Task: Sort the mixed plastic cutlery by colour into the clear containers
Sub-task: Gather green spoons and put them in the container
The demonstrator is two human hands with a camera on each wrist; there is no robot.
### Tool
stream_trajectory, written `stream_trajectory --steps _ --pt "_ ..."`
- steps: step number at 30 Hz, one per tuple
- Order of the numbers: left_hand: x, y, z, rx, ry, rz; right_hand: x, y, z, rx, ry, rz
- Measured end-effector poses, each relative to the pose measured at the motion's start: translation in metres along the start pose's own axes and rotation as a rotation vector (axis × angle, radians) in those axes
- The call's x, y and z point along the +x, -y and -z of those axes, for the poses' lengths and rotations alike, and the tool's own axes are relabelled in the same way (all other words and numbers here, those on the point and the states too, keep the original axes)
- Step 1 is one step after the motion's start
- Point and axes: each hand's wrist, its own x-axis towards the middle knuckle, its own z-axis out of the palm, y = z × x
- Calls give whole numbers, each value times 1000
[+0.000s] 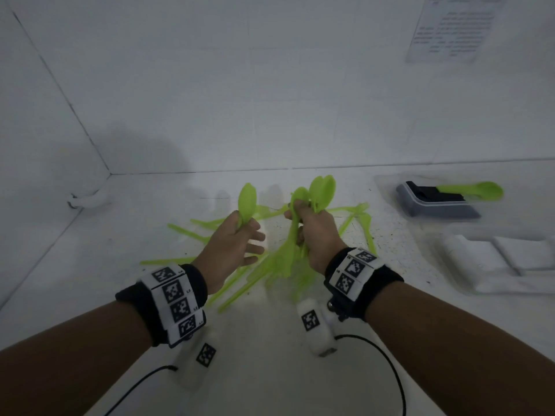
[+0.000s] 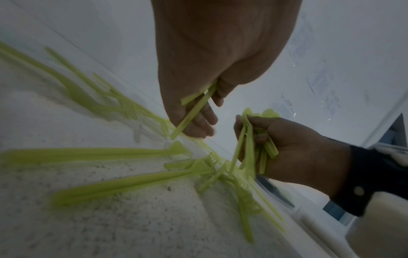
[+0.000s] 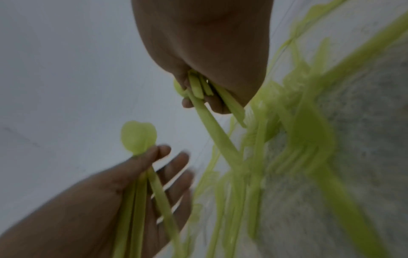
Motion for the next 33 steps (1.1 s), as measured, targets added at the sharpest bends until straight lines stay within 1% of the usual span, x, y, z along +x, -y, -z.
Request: stream_trajectory --steps 2,4,6,9,12,14,19,23,27,28,31,33 --pt "1 0 1 37 -35 -2 4 6 9 -9 -29 7" --pt "3 -2 -1 65 -50 33 3 8 14 -67 3 -4" --pt "6 -6 -6 19 -40 70 1 7 15 -101 34 -5" --pt "9 -10 -16 -14 -19 48 -2 6 15 -64 54 -4" --pt "8 -12 -25 -49 54 31 -6 9 18 -8 101 -24" --pt "7 -11 -30 -48 79 22 -9 11 20 26 132 -38" --pt "7 -11 -39 -106 17 3 -15 10 23 58 163 -48" --pt "5 -13 -40 -60 43 -14 -19 9 24 61 208 -29" --pt "5 -11 -41 -61 26 1 -20 11 23 34 95 -17" --pt "5 -11 -42 -53 32 -1 -20 10 23 37 99 -23" --pt "2 -10 -43 -15 55 -32 -24 10 21 69 183 -41" --pt "-1 -11 -43 -15 43 -46 -25 8 19 75 203 -48"
